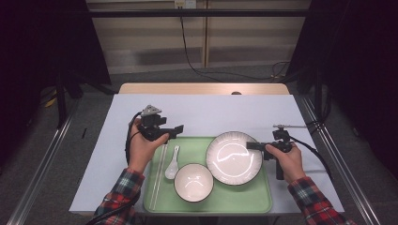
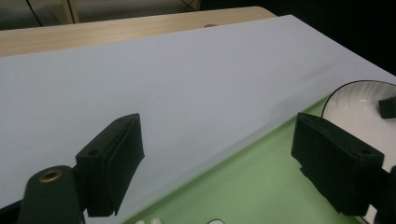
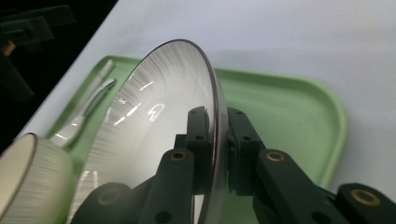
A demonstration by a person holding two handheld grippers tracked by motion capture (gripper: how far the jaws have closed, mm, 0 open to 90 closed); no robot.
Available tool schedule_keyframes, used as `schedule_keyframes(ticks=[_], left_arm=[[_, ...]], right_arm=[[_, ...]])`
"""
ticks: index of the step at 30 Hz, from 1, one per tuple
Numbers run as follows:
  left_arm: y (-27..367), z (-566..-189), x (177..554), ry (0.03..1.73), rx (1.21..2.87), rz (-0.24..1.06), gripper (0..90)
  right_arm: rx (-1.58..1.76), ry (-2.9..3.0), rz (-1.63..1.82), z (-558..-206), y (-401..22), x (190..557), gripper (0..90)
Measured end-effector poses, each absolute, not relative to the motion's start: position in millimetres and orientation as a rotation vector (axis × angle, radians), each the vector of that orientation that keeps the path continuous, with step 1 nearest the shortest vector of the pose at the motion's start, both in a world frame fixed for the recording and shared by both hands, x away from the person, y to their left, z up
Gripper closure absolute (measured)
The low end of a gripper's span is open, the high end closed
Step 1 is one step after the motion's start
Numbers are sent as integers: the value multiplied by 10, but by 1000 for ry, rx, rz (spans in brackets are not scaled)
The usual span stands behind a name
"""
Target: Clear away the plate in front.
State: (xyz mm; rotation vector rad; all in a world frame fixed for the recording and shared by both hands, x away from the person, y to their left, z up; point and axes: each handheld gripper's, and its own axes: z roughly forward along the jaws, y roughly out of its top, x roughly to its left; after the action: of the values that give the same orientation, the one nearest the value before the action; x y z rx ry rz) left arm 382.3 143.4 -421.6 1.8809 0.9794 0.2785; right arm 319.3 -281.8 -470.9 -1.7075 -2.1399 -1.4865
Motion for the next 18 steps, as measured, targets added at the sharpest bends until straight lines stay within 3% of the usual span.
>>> schedule_keyframes(ticks=[18], left_arm=[[1506, -4262, 3792, 994, 1871, 273, 167]], right_arm=[[-1648, -2479, -1433, -4764, -2809, 3107, 753]])
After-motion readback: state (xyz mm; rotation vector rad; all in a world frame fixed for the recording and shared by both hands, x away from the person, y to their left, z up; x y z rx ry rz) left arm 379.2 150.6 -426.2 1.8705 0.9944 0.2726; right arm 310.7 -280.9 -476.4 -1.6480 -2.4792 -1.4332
